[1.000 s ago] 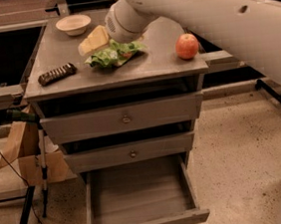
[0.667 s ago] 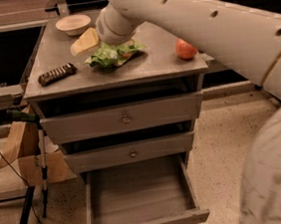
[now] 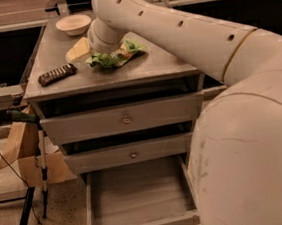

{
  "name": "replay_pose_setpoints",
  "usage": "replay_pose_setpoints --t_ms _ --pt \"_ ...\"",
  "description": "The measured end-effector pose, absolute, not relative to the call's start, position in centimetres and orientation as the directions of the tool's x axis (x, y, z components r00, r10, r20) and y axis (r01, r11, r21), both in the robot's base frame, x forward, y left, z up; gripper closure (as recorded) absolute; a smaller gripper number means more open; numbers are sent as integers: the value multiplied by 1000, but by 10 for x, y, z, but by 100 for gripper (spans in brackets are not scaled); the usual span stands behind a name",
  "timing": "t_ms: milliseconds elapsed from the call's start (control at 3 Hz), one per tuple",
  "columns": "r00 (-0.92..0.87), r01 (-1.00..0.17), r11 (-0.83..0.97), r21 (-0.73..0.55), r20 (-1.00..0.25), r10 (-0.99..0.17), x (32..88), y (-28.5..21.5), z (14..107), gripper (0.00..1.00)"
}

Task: Place green rice chip bag into bottom drawer

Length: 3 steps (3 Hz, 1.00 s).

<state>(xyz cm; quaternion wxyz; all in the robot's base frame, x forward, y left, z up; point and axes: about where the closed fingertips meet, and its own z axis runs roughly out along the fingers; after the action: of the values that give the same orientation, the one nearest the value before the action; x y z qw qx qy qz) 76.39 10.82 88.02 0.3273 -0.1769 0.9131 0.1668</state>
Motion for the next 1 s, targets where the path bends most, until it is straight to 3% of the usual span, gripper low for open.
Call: replay_pose_setpoints --t_ms 333,667,1000 --pt "-750 -419 889 185 -622 -224 772 118 861 0" --pt "-764 -421 889 179 -598 -241 774 124 850 18" --pt "-769 -425 888 175 -588 -252 774 126 849 42"
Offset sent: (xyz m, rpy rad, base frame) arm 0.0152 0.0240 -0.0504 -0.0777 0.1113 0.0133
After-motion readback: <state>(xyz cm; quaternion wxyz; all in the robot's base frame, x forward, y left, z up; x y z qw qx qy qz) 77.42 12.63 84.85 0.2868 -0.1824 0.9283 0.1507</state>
